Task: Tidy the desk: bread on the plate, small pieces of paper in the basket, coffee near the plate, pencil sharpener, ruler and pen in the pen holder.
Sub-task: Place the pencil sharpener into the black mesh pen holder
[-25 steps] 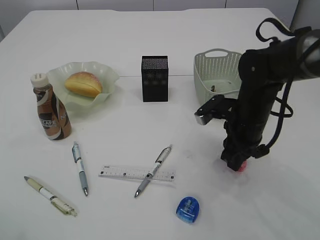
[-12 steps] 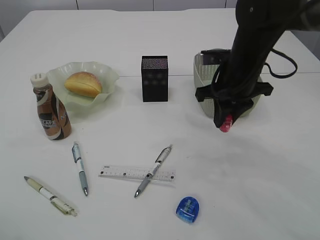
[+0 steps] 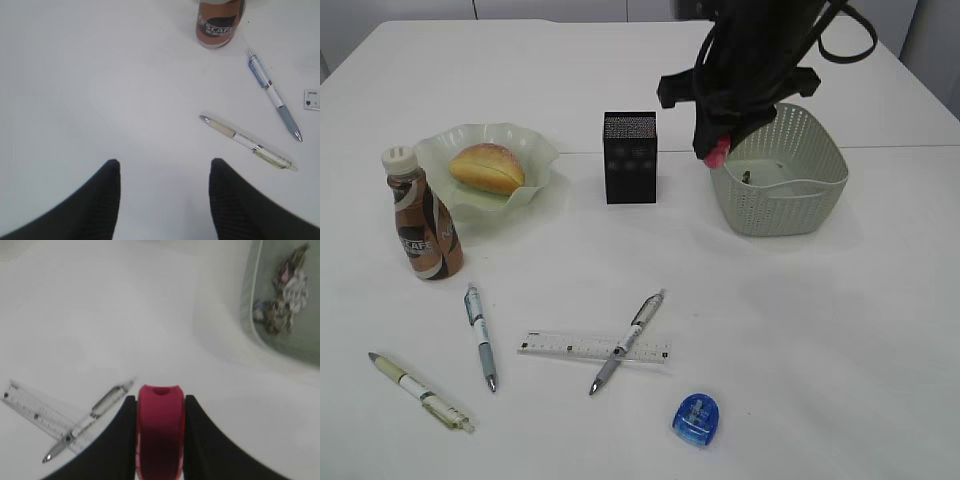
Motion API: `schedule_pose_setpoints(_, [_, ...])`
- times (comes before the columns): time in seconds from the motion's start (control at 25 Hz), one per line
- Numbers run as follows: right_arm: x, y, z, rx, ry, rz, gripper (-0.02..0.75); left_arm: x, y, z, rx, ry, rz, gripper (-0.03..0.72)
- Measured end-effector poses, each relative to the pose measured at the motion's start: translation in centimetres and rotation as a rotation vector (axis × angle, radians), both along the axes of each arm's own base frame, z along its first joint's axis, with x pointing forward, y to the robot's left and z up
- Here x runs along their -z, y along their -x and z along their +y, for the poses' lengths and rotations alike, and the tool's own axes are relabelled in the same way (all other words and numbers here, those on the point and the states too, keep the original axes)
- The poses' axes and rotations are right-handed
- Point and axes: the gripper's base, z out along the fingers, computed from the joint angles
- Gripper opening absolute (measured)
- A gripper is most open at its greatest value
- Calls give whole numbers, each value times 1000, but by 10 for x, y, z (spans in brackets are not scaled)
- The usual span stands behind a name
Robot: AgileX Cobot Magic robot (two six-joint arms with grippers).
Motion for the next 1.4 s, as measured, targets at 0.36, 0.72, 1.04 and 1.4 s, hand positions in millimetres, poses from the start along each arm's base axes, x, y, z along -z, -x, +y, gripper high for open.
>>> schedule_pose_setpoints(0.36, [-26, -32, 10, -14, -113, -401, 174, 0, 0, 0, 0, 0, -2, 407])
schedule_pose_setpoints(0.72, [32, -71, 25, -45, -124, -523, 174, -5, -7, -2, 10, 21, -92, 407])
schedule_pose_setpoints(1.04, [56, -91, 35, -64, -155, -690, 174, -10, -13, -4, 18, 41, -181, 407])
schedule_pose_setpoints(1.4, [79, -107, 40, -56, -179, -772, 174, -13, -16, -4, 22, 45, -231, 405])
